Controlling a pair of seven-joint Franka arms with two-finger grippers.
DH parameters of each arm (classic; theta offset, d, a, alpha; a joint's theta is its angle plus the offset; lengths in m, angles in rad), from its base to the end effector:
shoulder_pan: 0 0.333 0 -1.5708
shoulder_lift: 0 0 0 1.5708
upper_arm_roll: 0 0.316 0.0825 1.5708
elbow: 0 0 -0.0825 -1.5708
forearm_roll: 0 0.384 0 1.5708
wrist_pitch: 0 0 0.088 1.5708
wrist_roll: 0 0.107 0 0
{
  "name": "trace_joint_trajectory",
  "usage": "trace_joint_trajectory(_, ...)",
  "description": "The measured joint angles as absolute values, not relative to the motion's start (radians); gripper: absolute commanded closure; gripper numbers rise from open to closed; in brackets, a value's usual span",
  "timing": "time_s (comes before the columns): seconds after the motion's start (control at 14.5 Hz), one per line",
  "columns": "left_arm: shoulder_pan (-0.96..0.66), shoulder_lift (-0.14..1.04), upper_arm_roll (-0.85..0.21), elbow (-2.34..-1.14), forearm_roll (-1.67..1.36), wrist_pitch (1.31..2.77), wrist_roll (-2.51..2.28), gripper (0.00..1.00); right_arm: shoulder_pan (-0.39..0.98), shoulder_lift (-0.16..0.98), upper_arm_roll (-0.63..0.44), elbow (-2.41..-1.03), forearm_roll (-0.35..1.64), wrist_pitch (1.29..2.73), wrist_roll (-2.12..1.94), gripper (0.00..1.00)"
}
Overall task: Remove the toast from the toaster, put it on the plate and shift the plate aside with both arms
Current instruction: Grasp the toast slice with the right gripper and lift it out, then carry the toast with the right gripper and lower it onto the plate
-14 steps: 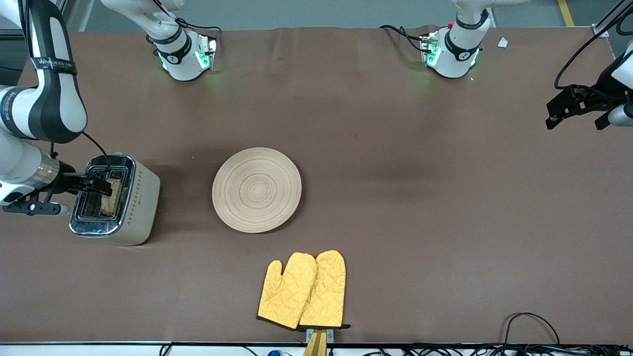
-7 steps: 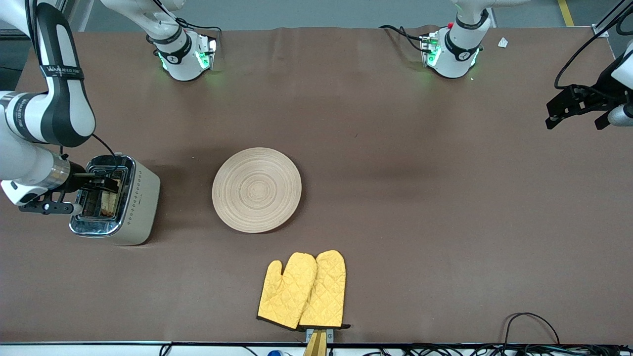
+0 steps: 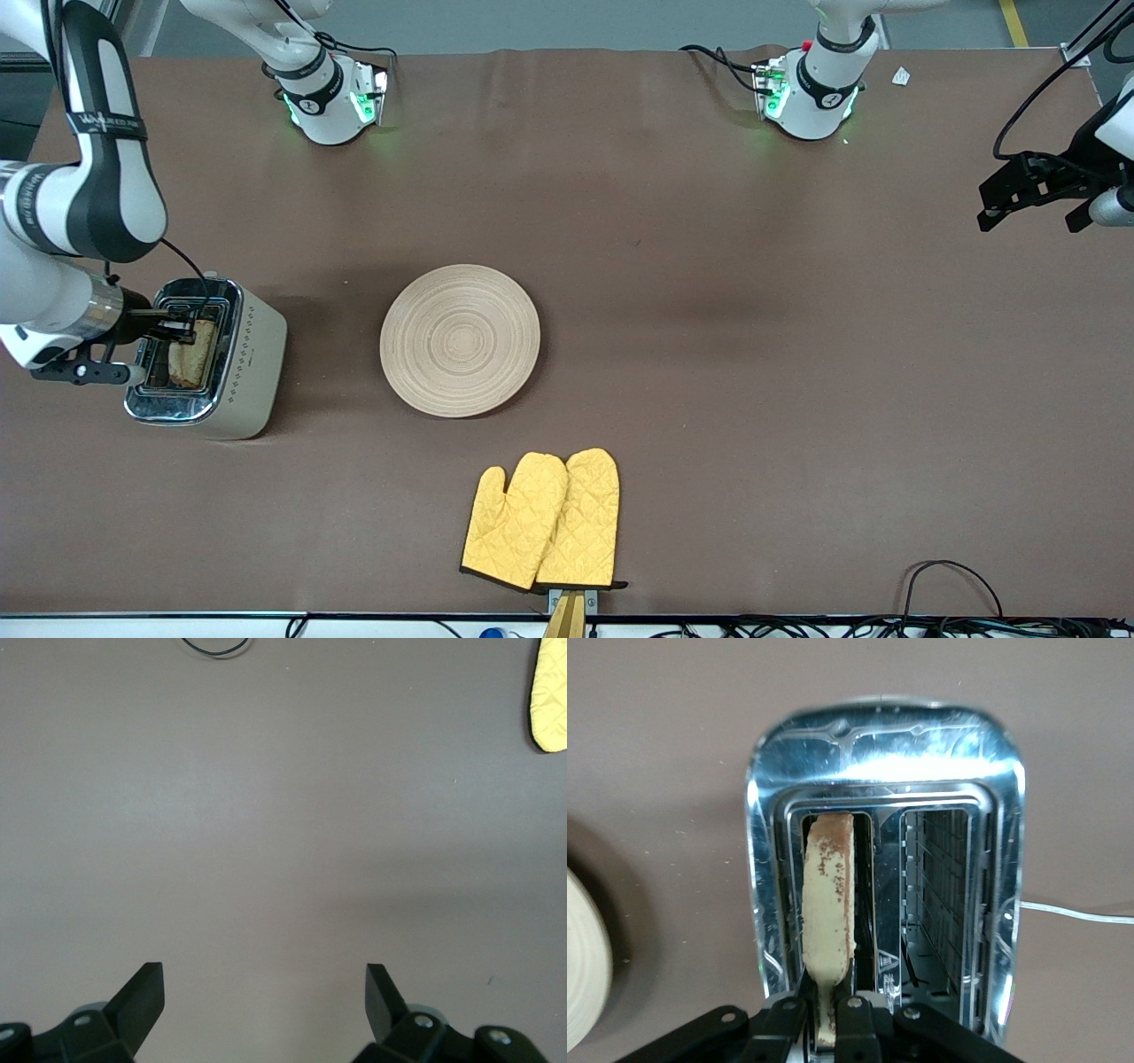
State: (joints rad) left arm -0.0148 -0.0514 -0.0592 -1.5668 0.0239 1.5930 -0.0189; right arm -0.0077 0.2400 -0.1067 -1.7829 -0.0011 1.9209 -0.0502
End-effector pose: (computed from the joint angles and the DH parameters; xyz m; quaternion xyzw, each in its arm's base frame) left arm 0.5397 -0.0384 0.6566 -0.9988 0.0273 -0.0393 0.0117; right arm 0.6097 -0.0662 0.4122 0.9982 -0.0310 -0.0512 0.0090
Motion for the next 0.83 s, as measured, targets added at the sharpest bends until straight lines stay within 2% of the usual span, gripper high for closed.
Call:
trace_joint_trajectory(0.21,-0.015,-0.051,-0.059,-1.567,0.024,1.593,-0.019,0.0,-0.001,0.227,-0.099,-1.599,0.012,1.722,-0.05,1.0)
trace_joint_trajectory(0.35,-0.015,-0.051,-0.059,-1.567,0.024,1.593,-0.019,0.0,0.022,0.212,-0.093,-1.536,0.102,1.655,-0.039,0.99)
trace_joint_trajectory(0.55,-0.014,-0.051,-0.059,-1.567,0.024,1.593,-0.019,0.0,0.078,0.221,-0.088,-1.558,0.225,1.687,-0.009,0.99)
trace_joint_trajectory(0.83,-0.014,-0.051,-0.059,-1.567,0.024,1.593,-0.019,0.0,0.241,0.254,-0.081,-1.704,0.247,1.856,0.129,1.0)
